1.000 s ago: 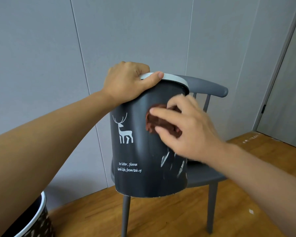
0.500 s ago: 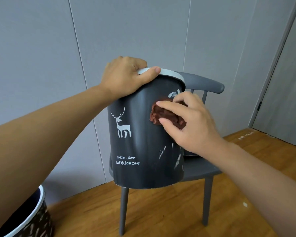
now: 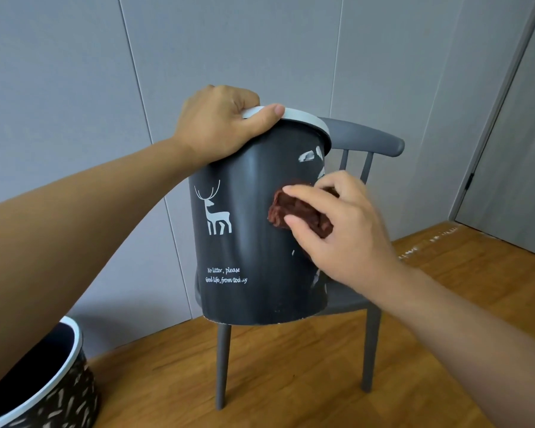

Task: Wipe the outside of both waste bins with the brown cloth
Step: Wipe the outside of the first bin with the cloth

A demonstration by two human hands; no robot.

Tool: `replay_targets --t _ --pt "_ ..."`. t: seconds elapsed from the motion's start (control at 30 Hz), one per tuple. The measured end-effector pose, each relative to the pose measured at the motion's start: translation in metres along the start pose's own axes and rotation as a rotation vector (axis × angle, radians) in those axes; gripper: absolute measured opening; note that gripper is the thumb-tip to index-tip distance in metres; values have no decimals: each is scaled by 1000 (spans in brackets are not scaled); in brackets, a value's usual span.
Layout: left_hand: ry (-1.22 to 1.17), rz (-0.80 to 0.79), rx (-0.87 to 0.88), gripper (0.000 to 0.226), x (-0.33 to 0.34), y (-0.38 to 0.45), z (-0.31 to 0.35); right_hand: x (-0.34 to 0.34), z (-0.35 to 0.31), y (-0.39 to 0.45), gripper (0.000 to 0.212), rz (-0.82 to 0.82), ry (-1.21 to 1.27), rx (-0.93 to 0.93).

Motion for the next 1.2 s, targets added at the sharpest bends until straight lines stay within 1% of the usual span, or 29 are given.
replay_targets --t 0.07,0.13,0.27,0.3,0.33,0.37,0.43,0.47,0.5,0.57,0.63,0.7,0.77,0.8,0.83,0.87,0.97,1.0,1.07,1.1,1.17,1.2 --pt "-6 -3 -9 68 0 1 -2 8 0 -7 42 -4 18 25" --pt "-22 -2 -17 67 0 1 -6 8 -3 -34 40 -61 50 -44" --pt "-51 -3 -22 65 -2 -1 -6 -7 -11 -81 35 -347 53 -244" --pt "-47 -2 -25 65 -2 -1 -5 -11 -12 -80 33 -373 49 -260" --pt "-41 -1 -30 64 -2 -1 -5 -14 -12 -73 32 -359 68 -247" --pt "-33 0 -31 64 -2 -1 -3 -16 -12 -63 33 -304 107 -199" --pt "-22 -3 -30 65 -2 -1 -2 -16 -8 -35 36 -132 153 -52" --pt "-18 -5 -29 66 -2 -1 -1 -14 -3 -21 37 -67 132 9" --pt "-16 -7 -28 66 -2 -1 -1 -10 1 -12 37 -40 102 58" --pt "-26 -10 -31 65 -1 0 -1 0 5 -13 37 -42 111 107" --pt "-43 -7 -38 65 -1 -1 -5 3 3 -35 36 -68 126 35" --pt "-52 0 -45 65 -3 -2 -7 1 -2 -64 33 -178 148 -93" --pt "-66 3 -38 65 -3 -3 -5 -2 -6 -82 30 -323 164 -163" --pt "-68 3 -33 65 -3 -3 -4 -4 -8 -85 28 -365 160 -183" --pt "-67 2 -30 65 -2 -3 -2 -5 -9 -83 27 -364 154 -192" --pt "-65 2 -29 65 -2 -2 -1 -6 -10 -78 27 -324 156 -180" --pt "-51 0 -18 65 -2 -2 -2 -7 -12 -46 32 -107 179 -52" --pt "-46 -2 -15 66 -1 -2 -1 -6 -11 -34 35 -69 144 -10" --pt "-42 -5 -13 67 -1 -1 -1 -1 -12 -21 39 -77 63 39" --pt "-41 -8 -15 67 0 -1 -2 1 -13 -22 40 -95 44 24" --pt "-46 -14 -24 67 0 0 -4 1 -15 -39 38 -174 38 -84" --pt "-48 -13 -31 67 0 0 -5 0 -17 -52 36 -249 44 -150"
Point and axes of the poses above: each hand's wrist, its own y-axis towards the middle knuckle, its own x-axis out of the palm, z = x × y, the point moved 1 cm from there along y, towards the middle knuckle, and after that the axes turned 9 degrees about x, right-handed, at the moved point
